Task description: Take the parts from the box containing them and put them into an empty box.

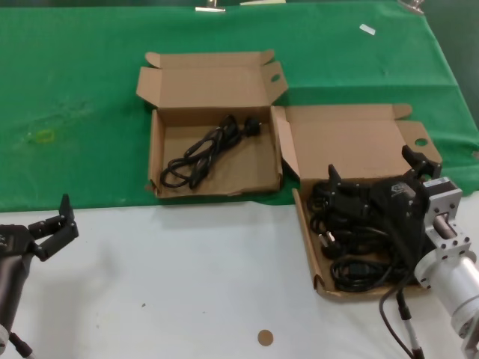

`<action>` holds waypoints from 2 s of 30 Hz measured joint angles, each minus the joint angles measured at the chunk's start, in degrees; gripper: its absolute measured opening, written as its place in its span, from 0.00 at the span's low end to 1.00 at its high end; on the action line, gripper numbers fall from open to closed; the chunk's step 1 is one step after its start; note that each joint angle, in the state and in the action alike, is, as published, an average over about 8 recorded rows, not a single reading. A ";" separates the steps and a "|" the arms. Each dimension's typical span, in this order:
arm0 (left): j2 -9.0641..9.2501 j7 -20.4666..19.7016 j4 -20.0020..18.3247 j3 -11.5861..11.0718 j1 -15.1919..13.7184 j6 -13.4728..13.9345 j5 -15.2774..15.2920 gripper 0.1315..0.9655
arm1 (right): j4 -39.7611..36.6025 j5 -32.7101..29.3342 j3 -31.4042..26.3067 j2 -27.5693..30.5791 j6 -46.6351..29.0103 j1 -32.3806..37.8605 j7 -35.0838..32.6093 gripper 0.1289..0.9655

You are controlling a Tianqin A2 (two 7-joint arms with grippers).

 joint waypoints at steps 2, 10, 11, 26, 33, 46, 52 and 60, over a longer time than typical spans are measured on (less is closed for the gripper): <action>0.00 0.00 0.00 0.00 0.00 0.00 0.00 1.00 | 0.00 0.00 0.00 0.00 0.00 0.00 0.00 1.00; 0.00 0.00 0.00 0.00 0.00 0.00 0.00 1.00 | 0.00 0.00 0.00 0.00 0.00 0.00 0.00 1.00; 0.00 0.00 0.00 0.00 0.00 0.00 0.00 1.00 | 0.00 0.00 0.00 0.00 0.00 0.00 0.00 1.00; 0.00 0.00 0.00 0.00 0.00 0.00 0.00 1.00 | 0.00 0.00 0.00 0.00 0.00 0.00 0.00 1.00; 0.00 0.00 0.00 0.00 0.00 0.00 0.00 1.00 | 0.00 0.00 0.00 0.00 0.00 0.00 0.00 1.00; 0.00 0.00 0.00 0.00 0.00 0.00 0.00 1.00 | 0.00 0.00 0.00 0.00 0.00 0.00 0.00 1.00; 0.00 0.00 0.00 0.00 0.00 0.00 0.00 1.00 | 0.00 0.00 0.00 0.00 0.00 0.00 0.00 1.00; 0.00 0.00 0.00 0.00 0.00 0.00 0.00 1.00 | 0.00 0.00 0.00 0.00 0.00 0.00 0.00 1.00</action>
